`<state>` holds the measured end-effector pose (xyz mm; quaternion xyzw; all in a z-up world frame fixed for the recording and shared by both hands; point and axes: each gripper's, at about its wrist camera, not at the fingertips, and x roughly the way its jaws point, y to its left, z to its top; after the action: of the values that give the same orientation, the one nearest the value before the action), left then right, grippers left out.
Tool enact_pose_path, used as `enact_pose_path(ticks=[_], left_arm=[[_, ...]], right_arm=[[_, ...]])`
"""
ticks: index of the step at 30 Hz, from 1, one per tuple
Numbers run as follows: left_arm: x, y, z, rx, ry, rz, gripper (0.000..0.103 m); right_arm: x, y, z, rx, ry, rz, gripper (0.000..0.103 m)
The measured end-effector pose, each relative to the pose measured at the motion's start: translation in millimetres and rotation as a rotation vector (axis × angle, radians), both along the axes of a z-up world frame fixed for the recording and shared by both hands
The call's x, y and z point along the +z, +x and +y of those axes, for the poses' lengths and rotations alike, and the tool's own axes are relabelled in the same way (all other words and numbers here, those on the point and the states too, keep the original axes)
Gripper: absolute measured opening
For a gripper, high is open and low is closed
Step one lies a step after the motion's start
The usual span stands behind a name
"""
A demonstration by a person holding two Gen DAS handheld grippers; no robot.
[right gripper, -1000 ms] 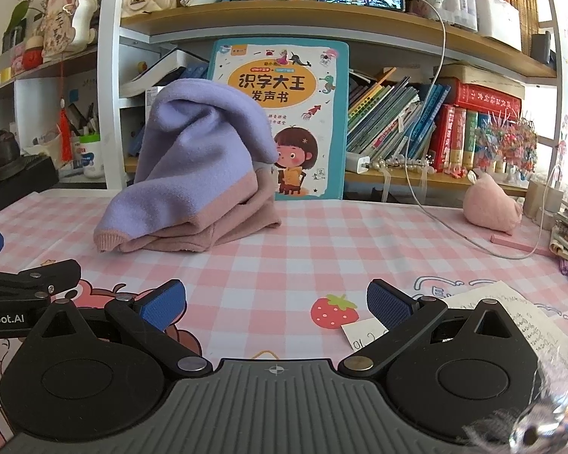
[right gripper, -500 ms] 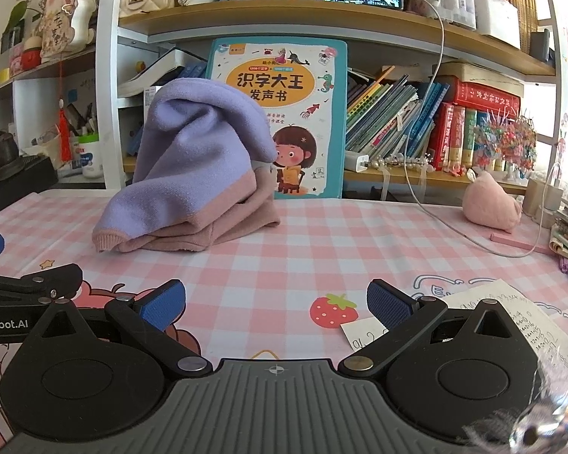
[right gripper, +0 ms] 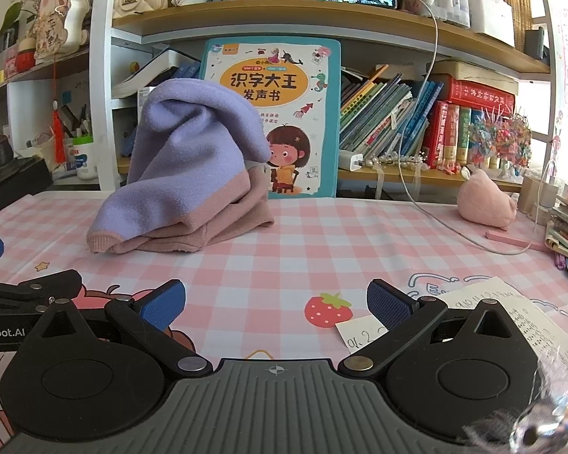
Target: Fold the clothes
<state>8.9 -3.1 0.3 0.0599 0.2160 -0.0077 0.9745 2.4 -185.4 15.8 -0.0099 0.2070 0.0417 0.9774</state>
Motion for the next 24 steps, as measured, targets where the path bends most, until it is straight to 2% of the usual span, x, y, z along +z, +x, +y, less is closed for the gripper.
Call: enact_pose_path(ticks=[6, 13, 24], left_arm=[[-2.6, 4.8, -3.6, -0.005, 0.018, 0.036, 0.103], [-1.8, -1.0, -9.5, 0.031, 0.067, 0.0, 0.103], [1.5, -5.7, -3.6, 0.014, 0.036, -0.029, 0.103]], right_arm=[[-0.5, 1.6, 3.8, 0.032, -0.014, 0.01, 0.103], [-1.0, 2.5, 7.9, 0.046, -0.03, 0.018, 0.103], [-1.8, 1.2, 1.6, 0.098, 0.056, 0.045, 0.101]])
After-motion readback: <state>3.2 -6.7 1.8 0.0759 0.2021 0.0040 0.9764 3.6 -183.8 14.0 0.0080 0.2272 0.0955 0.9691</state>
